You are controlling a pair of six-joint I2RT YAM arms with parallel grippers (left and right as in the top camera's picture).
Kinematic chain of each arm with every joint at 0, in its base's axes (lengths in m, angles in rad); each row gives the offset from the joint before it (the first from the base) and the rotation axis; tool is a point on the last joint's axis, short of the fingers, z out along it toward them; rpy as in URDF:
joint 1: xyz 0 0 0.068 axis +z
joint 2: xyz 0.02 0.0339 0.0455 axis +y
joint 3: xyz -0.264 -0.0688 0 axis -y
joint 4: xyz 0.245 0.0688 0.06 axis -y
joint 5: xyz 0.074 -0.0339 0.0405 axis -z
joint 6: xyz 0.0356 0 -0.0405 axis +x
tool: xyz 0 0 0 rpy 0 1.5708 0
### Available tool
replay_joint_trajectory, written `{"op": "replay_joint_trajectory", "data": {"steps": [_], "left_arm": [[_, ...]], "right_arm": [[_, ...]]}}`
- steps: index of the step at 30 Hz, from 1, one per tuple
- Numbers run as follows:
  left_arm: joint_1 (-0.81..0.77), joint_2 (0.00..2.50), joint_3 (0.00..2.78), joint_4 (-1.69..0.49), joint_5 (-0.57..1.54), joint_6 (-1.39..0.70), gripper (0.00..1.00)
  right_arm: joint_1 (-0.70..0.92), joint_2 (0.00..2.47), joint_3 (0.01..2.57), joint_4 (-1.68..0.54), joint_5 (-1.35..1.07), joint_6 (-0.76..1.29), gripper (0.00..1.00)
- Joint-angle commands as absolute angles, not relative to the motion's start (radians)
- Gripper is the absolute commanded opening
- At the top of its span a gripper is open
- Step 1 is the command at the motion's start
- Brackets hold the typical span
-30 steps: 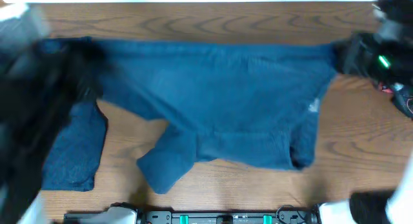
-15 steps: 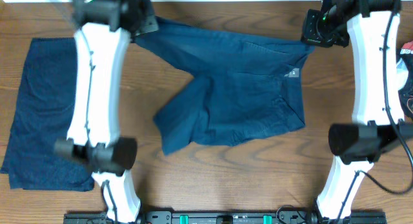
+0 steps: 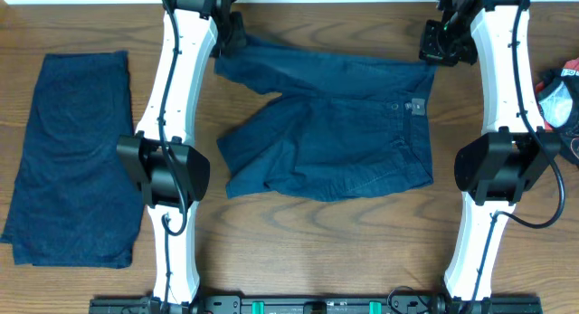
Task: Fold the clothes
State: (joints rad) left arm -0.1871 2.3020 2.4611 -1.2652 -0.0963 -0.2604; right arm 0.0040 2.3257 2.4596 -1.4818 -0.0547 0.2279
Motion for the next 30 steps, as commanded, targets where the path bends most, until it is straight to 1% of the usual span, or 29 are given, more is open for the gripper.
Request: {"op": "replay_joint_trajectory", "data": {"steps": [1,4,7,11,16,24,27,30], "left_arm": [[-0.143,2.288,2.466,-1.235,-0.213,-0.221,0.06],[-0.127,2.288,2.466,-1.194,-0.213,-0.222,0.06],[-0.109,2.289,2.466,-1.136,-0.213,-0.221,0.06],[-0.081,2.289,2.466,-1.062,-0.213,-0.221,0.06],[-0.049,2.293,2.466,-1.049,-0.213,-0.221,0.06],[-0.042,2.292,2.467,-1.14,-0.212,-0.221,0.06],[-0.053,2.286,2.467,-1.242,-0.204,-0.223,0.06],[-0.062,2.268,2.467,-1.346,-0.136,-0.239,0.06]], "right_arm": [[-0.047,2.342,2.463,-1.47,0.07,0.184,0.01],[-0.048,2.347,2.463,-1.449,0.071,0.177,0.01],[-0.048,2.351,2.463,-1.369,0.072,0.114,0.01],[-0.056,2.351,2.463,-1.296,0.075,0.126,0.01],[-0.073,2.363,2.463,-1.275,0.021,0.141,0.01],[-0.093,2.366,2.463,-1.314,0.01,0.141,0.01],[-0.093,2.366,2.463,-1.381,0.006,0.151,0.01],[-0.091,2.366,2.463,-1.463,0.006,0.164,0.01]]}}
